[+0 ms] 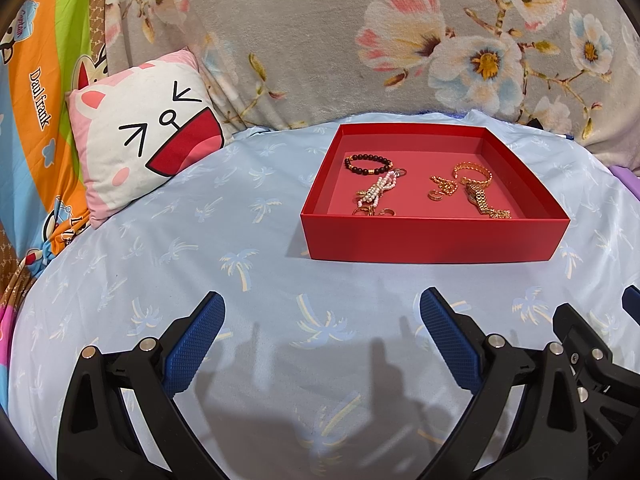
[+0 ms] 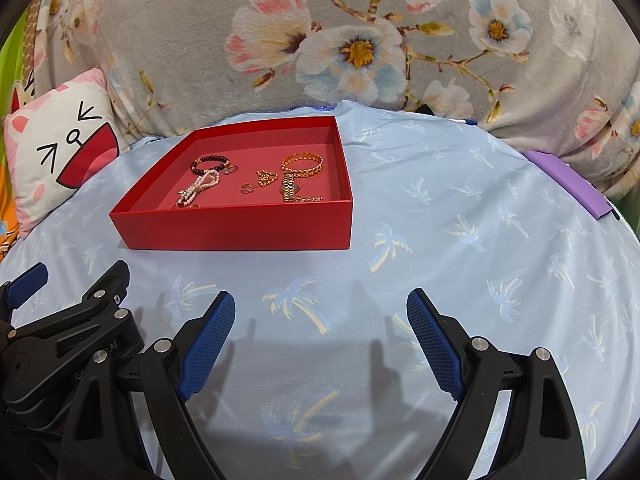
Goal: Organize jewelry
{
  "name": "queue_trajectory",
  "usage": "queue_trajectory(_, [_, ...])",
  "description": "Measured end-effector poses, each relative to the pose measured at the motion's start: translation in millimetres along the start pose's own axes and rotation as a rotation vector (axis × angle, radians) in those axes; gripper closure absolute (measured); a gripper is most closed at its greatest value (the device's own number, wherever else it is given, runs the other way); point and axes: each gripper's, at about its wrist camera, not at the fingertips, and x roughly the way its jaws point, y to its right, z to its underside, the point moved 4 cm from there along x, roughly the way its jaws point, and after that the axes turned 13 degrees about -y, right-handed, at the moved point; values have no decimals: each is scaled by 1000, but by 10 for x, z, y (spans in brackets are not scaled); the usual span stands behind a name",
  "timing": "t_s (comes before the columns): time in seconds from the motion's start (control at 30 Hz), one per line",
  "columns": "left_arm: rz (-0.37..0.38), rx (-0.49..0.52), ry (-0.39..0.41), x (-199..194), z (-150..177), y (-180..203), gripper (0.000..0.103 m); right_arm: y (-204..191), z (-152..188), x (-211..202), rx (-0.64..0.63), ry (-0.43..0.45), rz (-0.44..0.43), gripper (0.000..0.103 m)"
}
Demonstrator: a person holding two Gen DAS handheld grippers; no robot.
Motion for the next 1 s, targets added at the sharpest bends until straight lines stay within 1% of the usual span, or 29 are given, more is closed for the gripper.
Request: queue_trajectory(1.0, [3, -6, 1, 12, 2, -33, 7, -7, -6, -7, -4, -2, 1, 17])
